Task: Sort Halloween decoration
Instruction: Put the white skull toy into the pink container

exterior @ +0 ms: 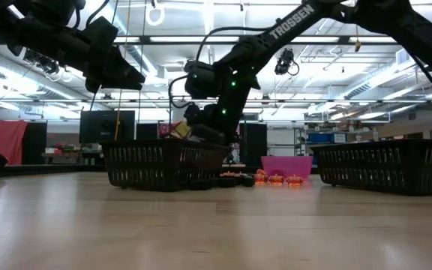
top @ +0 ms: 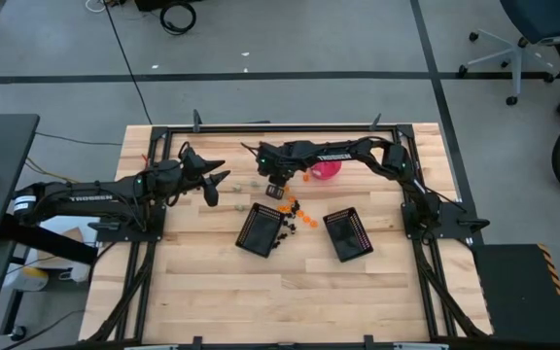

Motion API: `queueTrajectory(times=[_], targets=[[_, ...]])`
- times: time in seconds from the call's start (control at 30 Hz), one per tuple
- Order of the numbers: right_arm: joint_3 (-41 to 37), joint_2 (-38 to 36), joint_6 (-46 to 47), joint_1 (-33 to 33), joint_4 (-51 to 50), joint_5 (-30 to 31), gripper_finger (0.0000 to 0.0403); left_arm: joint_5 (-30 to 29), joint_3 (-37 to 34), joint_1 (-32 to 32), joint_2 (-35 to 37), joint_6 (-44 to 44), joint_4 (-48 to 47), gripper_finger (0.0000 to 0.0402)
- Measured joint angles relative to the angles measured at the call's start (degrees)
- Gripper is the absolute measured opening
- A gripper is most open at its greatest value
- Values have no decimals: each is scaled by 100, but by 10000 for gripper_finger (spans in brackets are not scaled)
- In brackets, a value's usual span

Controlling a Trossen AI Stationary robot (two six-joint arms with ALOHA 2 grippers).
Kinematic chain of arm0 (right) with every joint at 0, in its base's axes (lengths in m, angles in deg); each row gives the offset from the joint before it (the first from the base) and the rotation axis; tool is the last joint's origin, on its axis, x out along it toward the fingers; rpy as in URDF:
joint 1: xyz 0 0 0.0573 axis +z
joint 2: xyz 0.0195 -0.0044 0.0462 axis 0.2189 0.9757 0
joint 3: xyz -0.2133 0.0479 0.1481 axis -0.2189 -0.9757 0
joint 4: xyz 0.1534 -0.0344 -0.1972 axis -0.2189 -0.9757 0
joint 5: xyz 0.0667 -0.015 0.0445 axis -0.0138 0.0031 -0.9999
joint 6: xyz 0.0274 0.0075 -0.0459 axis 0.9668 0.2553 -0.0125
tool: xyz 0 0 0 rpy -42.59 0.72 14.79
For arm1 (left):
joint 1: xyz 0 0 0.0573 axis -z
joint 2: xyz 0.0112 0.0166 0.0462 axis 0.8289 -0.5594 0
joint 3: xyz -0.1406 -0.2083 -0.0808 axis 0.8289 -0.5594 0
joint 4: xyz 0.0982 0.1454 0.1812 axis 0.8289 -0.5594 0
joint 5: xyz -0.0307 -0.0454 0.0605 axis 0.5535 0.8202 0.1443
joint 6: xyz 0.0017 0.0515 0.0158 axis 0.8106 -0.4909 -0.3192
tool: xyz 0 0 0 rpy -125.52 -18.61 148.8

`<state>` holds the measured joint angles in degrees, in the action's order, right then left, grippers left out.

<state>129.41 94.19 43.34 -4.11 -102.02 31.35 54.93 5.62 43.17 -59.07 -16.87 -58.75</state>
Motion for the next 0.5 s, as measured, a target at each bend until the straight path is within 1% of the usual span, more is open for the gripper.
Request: queueTrajectory(times=[0.07,0.23,0.5], targets=[[110,0,-18,13,-305,161,81,0,0,0,0,-1,0,155],[462,0,-14,42,-1361,884,80,0,0,0,2,0,-1,155],[1025,-2,412,142,-2851,2316,80,0,0,0,1,0,1,155]])
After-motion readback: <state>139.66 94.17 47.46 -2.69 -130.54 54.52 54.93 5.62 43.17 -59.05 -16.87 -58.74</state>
